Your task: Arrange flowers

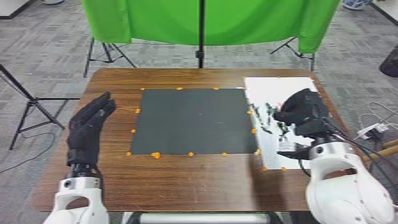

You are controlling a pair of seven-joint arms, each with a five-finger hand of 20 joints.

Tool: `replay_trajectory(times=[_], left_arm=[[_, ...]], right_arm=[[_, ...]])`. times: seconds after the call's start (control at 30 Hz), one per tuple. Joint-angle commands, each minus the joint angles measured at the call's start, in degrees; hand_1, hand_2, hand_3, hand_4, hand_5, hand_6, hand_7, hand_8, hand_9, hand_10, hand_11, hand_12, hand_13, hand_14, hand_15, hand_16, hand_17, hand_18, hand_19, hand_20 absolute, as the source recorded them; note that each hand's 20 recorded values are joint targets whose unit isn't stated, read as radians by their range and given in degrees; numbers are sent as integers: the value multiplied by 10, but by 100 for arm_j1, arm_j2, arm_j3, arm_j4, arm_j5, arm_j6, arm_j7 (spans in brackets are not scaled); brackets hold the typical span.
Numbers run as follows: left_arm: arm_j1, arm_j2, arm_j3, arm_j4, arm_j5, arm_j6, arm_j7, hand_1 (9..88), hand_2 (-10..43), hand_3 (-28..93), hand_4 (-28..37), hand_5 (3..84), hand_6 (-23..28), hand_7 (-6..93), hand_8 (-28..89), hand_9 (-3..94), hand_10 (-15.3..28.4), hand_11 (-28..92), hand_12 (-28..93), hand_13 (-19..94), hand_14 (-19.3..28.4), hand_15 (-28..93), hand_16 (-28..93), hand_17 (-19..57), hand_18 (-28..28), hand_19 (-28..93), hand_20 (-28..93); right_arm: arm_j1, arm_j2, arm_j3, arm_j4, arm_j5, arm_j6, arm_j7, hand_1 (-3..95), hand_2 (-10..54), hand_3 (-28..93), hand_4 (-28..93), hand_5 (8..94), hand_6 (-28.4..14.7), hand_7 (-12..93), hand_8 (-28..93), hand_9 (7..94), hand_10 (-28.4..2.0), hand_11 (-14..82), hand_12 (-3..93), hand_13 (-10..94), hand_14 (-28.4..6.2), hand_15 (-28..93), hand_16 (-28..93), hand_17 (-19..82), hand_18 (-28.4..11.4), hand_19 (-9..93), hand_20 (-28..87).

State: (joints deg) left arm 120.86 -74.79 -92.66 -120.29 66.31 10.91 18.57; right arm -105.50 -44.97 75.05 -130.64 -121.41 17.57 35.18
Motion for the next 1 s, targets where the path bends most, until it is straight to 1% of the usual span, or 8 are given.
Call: replay_trajectory(times=[0.03, 0.13, 0.2, 0.4, 0.53, 0.63, 0.73, 1.0], left_arm=[[206, -132, -900, 62, -278, -2326, -1131, 275, -76, 654, -175, 419, 20, 93, -46, 392, 115, 98, 136, 283, 150, 109, 45, 14, 136, 27, 179], [271, -102, -891, 107, -42, -2252, -1011, 255, -73, 656, -180, 414, 25, 72, -40, 387, 116, 80, 143, 278, 155, 84, 57, -12, 146, 12, 162], [365, -145, -990, 106, -213, -2276, -1123, 253, -73, 658, -180, 415, 25, 70, -37, 387, 116, 76, 145, 275, 156, 77, 60, -16, 142, 8, 160], [483, -139, -1357, 176, -225, -2968, -1636, 249, -67, 651, -181, 400, 22, 52, -32, 367, 112, 58, 150, 253, 158, 61, 71, -16, 141, 6, 165], [550, -101, -1150, 235, -170, -2315, -1230, 249, -65, 649, -179, 404, 26, 47, -28, 367, 111, 57, 153, 253, 160, 57, 74, -16, 142, 7, 166], [568, 9, -754, 322, -311, -1114, -526, 250, -64, 648, -180, 414, 28, 52, -27, 377, 113, 60, 155, 258, 156, 59, 76, -9, 134, 8, 168], [550, 40, -603, 374, -519, -471, -204, 248, -64, 654, -184, 421, 30, 66, -30, 382, 116, 60, 155, 257, 144, 56, 73, 4, 118, 7, 171], [480, 82, -527, 425, -622, -339, -121, 241, -64, 674, -197, 431, 29, 83, -38, 388, 117, 75, 155, 265, 138, 62, 69, 13, 109, 7, 178]], right_arm=[[1897, -997, -1352, 852, 336, -184, -80, 897, -95, -282, 555, 853, -28, 237, 216, 906, -124, 369, 329, 937, -22, 604, 274, 738, -60, 932, 438], [2382, -1453, -1746, 1274, 395, -305, -7, 895, -95, -277, 554, 850, -29, 241, 215, 904, -125, 375, 325, 937, -20, 603, 275, 738, -60, 932, 439], [2644, -1677, -2014, 1528, 453, -509, 10, 892, -95, -271, 550, 849, -28, 243, 214, 903, -125, 378, 323, 937, -19, 603, 275, 737, -59, 932, 439], [3420, -1833, -3105, 2271, 836, -983, 152, 887, -95, -259, 544, 844, -28, 251, 210, 898, -126, 385, 318, 937, -18, 602, 278, 736, -58, 932, 442], [3674, -2058, -3459, 2641, 1105, -1082, 168, 881, -95, -248, 537, 842, -28, 255, 207, 896, -126, 389, 316, 937, -19, 600, 279, 735, -58, 932, 445], [3835, -2206, -3634, 2861, 1202, -1054, 163, 873, -95, -223, 520, 840, -28, 258, 203, 895, -127, 392, 310, 937, -19, 600, 281, 735, -58, 932, 445], [3932, -2330, -3762, 3036, 1205, -1085, 177, 871, -95, -219, 518, 839, -29, 259, 201, 894, -126, 393, 309, 937, -19, 599, 281, 735, -56, 932, 444], [4172, -2621, -4185, 3576, 1125, -608, -91, 864, -95, -227, 541, 837, -32, 263, 199, 896, -127, 390, 307, 937, -19, 598, 278, 736, -54, 932, 437]])
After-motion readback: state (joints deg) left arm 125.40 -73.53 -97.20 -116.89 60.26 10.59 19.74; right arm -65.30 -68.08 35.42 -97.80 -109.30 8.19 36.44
